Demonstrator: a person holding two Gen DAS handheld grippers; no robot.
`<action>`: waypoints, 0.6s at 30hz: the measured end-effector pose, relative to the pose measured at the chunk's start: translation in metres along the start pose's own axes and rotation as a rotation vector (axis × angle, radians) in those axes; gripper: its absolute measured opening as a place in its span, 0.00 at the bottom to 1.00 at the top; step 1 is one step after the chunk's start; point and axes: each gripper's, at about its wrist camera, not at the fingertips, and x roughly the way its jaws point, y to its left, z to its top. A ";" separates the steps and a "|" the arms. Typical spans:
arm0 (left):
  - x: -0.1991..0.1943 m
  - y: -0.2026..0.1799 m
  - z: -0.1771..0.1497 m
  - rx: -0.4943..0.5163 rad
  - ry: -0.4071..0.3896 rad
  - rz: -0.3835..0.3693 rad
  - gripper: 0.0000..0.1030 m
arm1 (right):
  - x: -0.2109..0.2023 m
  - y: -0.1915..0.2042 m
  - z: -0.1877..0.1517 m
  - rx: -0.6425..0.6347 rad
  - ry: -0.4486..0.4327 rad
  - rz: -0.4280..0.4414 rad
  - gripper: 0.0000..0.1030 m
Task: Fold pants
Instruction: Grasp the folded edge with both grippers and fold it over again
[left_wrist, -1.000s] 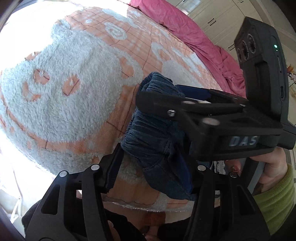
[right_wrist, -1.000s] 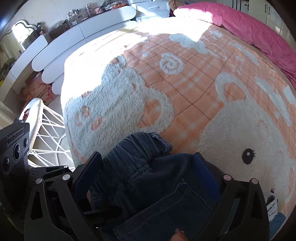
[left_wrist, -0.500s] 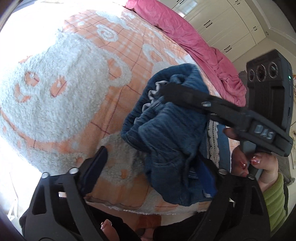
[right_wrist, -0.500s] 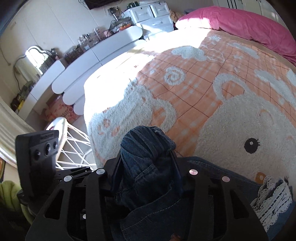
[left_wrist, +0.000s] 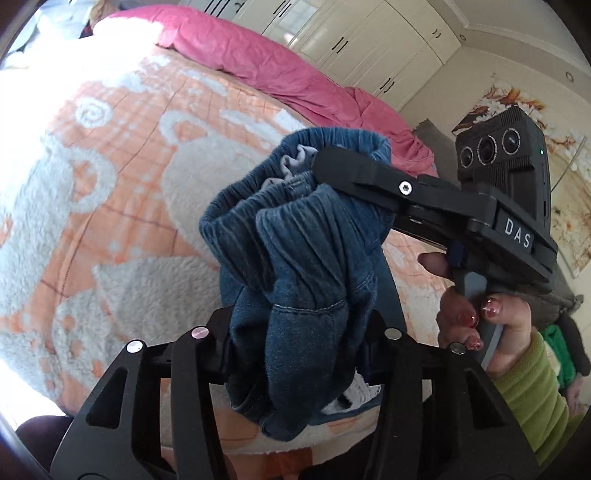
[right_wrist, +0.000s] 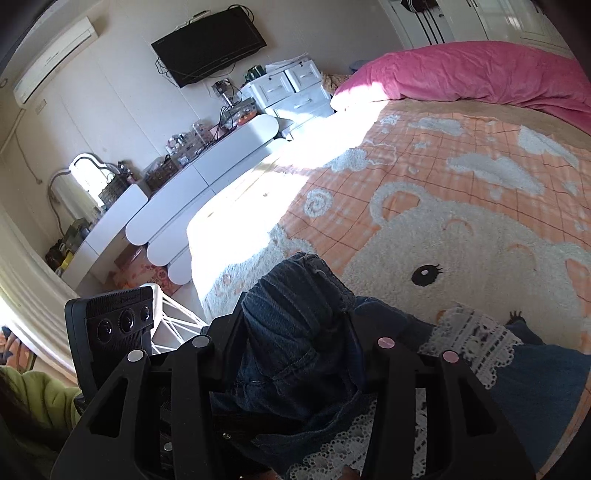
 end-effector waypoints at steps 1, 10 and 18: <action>0.003 -0.007 0.002 0.011 -0.005 0.014 0.36 | -0.008 -0.003 -0.001 0.003 -0.016 -0.003 0.42; 0.036 -0.073 -0.007 0.143 -0.024 0.050 0.56 | -0.074 -0.058 -0.039 0.118 -0.158 -0.055 0.59; 0.031 -0.076 -0.019 0.245 -0.009 -0.080 0.57 | -0.126 -0.123 -0.112 0.394 -0.305 -0.171 0.70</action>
